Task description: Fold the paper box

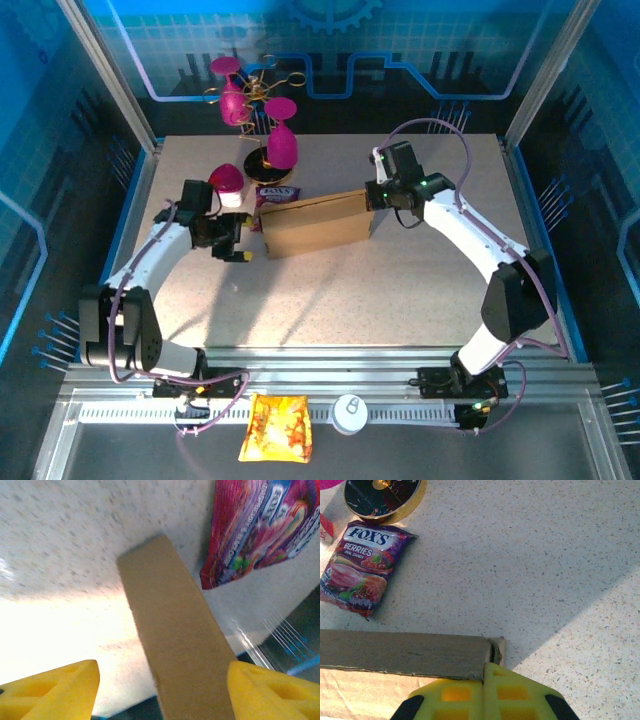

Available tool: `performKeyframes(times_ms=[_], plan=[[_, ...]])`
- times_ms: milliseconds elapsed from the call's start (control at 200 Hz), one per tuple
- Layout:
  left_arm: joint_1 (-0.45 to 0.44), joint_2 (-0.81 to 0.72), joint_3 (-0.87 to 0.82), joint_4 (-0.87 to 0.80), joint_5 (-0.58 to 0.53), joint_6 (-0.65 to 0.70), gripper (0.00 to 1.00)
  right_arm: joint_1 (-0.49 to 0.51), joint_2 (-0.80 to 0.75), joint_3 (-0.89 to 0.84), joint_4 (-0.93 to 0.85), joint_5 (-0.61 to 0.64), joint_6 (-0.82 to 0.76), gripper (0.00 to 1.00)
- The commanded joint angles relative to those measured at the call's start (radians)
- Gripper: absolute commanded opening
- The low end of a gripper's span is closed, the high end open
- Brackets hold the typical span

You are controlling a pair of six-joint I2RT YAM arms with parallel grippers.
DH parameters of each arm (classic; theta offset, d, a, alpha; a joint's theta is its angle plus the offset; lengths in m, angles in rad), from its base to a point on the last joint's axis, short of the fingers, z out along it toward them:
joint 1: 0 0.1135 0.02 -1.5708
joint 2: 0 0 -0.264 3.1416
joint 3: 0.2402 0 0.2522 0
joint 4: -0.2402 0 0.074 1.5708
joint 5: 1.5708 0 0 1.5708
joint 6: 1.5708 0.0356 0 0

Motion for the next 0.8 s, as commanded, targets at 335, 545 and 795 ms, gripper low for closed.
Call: performKeyframes(times_ms=[335, 545, 795], plan=[[-0.016, -0.099, 0.263, -0.189, -0.103, 1.1, 0.4, 0.022, 0.073, 0.04, -0.121, 0.009, -0.03, 0.0], [-0.148, -0.058, 0.341, -0.259, -0.157, 1.395, 0.46, 0.022, 0.076, 0.044, -0.13, 0.001, -0.037, 0.0], [-0.169, 0.021, 0.39, -0.301, -0.303, 1.465, 0.46, 0.017, 0.084, 0.056, -0.143, -0.014, -0.04, 0.0]])
